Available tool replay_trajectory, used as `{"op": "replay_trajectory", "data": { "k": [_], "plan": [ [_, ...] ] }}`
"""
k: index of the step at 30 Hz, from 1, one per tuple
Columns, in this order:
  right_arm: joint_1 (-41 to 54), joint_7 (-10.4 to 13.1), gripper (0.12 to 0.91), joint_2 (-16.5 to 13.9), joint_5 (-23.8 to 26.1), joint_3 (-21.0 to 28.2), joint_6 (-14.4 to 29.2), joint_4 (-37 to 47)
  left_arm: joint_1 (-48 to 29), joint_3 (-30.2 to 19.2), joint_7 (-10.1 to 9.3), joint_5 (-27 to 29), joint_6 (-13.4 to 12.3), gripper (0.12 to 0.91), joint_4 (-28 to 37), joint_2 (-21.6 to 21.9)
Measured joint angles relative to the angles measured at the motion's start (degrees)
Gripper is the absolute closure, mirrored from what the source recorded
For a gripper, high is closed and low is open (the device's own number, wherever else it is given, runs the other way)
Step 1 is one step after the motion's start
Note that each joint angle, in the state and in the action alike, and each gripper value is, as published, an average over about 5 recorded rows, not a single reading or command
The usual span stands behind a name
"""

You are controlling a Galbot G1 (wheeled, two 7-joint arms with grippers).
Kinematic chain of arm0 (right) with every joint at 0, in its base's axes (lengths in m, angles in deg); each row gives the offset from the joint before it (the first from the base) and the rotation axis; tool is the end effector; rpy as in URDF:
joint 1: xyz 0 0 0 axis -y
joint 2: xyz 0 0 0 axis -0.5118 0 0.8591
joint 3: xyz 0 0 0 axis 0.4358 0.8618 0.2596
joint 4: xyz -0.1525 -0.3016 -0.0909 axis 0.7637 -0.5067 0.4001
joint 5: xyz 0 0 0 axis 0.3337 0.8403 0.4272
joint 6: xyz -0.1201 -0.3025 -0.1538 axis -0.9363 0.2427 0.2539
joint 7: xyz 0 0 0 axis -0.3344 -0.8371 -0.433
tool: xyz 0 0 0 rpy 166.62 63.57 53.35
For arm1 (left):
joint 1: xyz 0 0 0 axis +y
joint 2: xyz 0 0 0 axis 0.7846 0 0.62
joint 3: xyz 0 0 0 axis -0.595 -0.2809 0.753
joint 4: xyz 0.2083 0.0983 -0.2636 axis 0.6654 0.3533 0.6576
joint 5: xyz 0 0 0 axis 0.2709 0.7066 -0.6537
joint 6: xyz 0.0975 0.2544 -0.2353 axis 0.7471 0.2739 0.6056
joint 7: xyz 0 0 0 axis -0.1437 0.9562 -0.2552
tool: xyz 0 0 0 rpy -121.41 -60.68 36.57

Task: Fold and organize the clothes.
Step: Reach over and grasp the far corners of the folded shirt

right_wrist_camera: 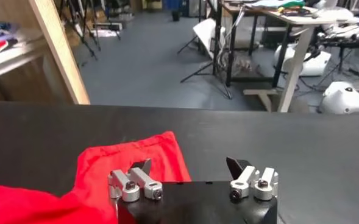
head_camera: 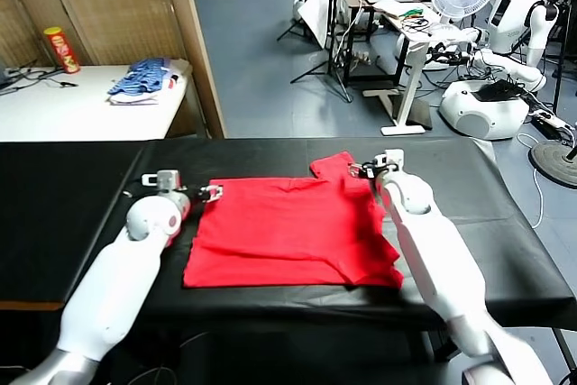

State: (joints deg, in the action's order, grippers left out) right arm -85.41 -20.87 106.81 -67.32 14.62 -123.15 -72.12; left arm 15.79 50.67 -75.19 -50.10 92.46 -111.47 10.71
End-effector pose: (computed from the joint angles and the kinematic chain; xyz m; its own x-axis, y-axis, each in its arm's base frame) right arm 0.5530 -0.0333 -0.2609 -0.8491 -0.1191 0.5146 -0.1098 0.9928 0.0487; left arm 0.4717 0.0916 -0.2560 -0.8140 0.0966 0.5727 0.0504 0.9941 -0.0961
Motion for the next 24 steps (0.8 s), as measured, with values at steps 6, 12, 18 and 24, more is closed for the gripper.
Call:
{"op": "replay_trajectory", "data": {
  "k": [6,12,18,24],
  "plan": [
    [0.7,-0.8,0.255,1.5,0.0,-0.7,0.5,3.7,-1.5,-0.6,0.64,0.2,-1.1,0.248,2.4,-1.1],
    [1.2,-1.3,0.52,2.5,0.3,-0.8,1.0,5.5,-2.6,-1.1,2.19,1.0,-2.3,0.505,4.5,-1.5],
    [1.2,-1.5,0.826,3.0,0.6,-0.7,1.5,6.0,-3.3,-1.2,2.96,1.5,-2.9,0.826,6.3,-1.9],
    [0.0,-1.7,0.903,2.9,0.1,-1.3,4.2,4.3,-3.8,-1.2,3.47,2.7,-3.3,0.903,7.1,-2.4]
  ]
}}
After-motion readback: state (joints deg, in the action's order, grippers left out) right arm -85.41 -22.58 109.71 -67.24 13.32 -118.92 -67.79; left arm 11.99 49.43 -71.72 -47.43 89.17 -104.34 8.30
